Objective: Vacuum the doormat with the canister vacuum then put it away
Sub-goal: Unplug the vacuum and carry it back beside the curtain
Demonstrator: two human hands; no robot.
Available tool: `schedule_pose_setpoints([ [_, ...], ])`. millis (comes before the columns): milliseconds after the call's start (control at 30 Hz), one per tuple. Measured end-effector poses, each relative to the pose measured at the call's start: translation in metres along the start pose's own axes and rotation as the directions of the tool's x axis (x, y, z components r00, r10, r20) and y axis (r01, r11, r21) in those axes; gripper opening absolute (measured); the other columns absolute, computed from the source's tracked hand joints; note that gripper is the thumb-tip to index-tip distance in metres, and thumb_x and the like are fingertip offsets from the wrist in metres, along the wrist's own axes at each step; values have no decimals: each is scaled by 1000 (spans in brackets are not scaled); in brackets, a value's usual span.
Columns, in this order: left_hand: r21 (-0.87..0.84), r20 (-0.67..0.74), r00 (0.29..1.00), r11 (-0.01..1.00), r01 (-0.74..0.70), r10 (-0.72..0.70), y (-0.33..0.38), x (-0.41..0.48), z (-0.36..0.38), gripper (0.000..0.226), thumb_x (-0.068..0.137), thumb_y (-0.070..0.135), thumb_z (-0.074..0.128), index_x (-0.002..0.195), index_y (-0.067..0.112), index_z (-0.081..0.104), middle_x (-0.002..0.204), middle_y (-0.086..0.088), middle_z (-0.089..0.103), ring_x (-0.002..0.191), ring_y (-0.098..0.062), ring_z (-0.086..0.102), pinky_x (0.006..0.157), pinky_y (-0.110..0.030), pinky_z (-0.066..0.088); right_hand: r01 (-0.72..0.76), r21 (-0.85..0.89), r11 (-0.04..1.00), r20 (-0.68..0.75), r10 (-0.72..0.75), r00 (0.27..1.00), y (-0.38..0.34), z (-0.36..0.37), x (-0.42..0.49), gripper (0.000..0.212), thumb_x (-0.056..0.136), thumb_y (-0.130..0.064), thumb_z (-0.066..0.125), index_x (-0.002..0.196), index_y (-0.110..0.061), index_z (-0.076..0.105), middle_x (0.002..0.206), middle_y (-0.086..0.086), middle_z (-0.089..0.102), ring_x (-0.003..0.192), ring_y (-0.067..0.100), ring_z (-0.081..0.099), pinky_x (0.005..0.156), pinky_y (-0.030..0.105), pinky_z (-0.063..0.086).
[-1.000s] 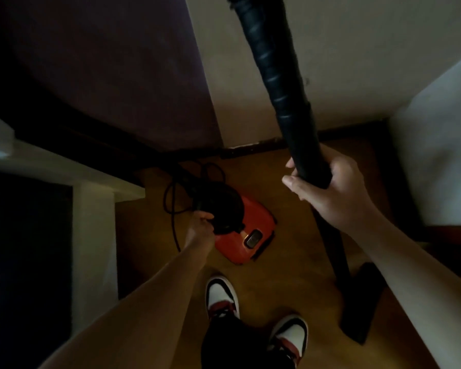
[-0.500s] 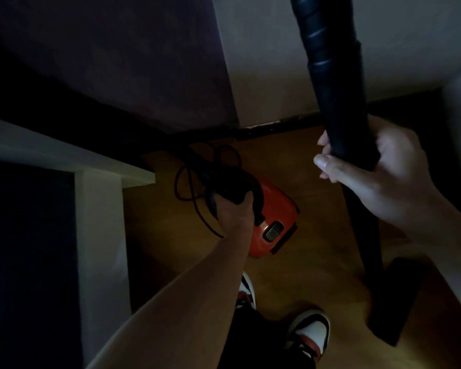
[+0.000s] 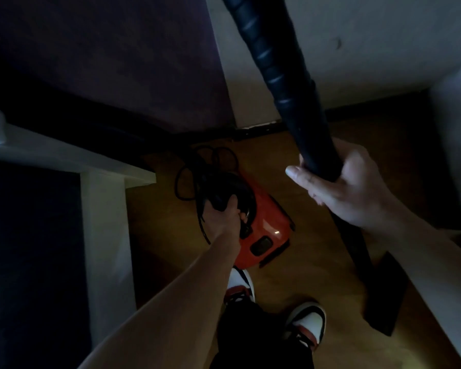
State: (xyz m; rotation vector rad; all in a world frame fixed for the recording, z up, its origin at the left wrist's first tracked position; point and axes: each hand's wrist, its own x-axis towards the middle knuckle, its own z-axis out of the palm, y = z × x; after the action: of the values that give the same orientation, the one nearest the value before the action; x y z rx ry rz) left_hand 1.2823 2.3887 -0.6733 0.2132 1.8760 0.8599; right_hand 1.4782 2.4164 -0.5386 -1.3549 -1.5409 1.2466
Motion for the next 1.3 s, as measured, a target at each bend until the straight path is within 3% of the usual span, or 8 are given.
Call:
schedule_pose_setpoints([
  [67,72,3,1000,997,-28,28,9,-15,-13,41,90,21,67,129,17,54,70,-13,65,48,-17,56,54,-33,51,-26,-15,1000,-4,26,1000,-9,-1,-11,40,88,-33,72,73,-1,54,56,11,51,46,27,50,46,42,43],
  [167,195,0,997,978,-71,72,30,-49,-35,34,91,22,66,124,16,58,69,-14,64,42,-17,55,48,-31,49,-18,-24,1000,-50,17,999,-37,-8,-29,49,88,-40,72,68,1,53,53,11,49,43,27,49,42,39,40],
  [300,334,12,994,937,-105,107,71,-114,-68,19,90,26,66,108,22,63,79,-9,69,43,-16,60,45,-27,51,-37,10,999,-113,38,993,-95,-20,-48,45,91,-30,73,69,4,55,55,13,52,44,29,51,43,43,42],
  [433,393,61,994,913,-112,95,123,-188,-106,21,89,24,65,110,19,64,63,-7,64,42,-16,57,47,-27,50,-68,39,997,-116,72,991,-169,-40,-66,42,91,-31,73,72,2,56,55,16,54,46,36,53,44,53,44],
  [633,418,173,974,884,-209,148,202,-286,-151,10,89,17,63,99,16,64,52,-3,55,37,-16,49,41,-28,45,-94,-22,995,-177,89,980,-291,-69,-102,27,91,-19,70,76,0,58,59,20,55,50,30,56,51,49,49],
  [833,442,300,934,840,-315,192,256,-362,-179,16,89,17,62,104,23,62,59,-4,59,38,-13,52,40,-24,44,-97,-68,993,-258,76,963,-373,-88,-142,22,91,-17,71,73,-11,59,60,12,57,51,15,56,53,25,49],
  [1167,429,410,870,784,-449,274,314,-452,-226,21,87,20,64,108,16,65,56,-5,57,36,-19,48,40,-26,41,-4,-59,998,-402,-20,915,-467,-96,-168,30,91,-25,72,71,-8,57,59,18,55,53,32,58,54,40,49],
  [1300,416,460,818,730,-542,344,339,-477,-246,17,88,20,65,104,14,65,59,-4,57,37,-17,49,39,-25,40,22,-54,998,-501,-46,864,-499,-84,-177,24,91,-17,72,74,-9,58,62,17,56,56,31,58,56,35,50],
])
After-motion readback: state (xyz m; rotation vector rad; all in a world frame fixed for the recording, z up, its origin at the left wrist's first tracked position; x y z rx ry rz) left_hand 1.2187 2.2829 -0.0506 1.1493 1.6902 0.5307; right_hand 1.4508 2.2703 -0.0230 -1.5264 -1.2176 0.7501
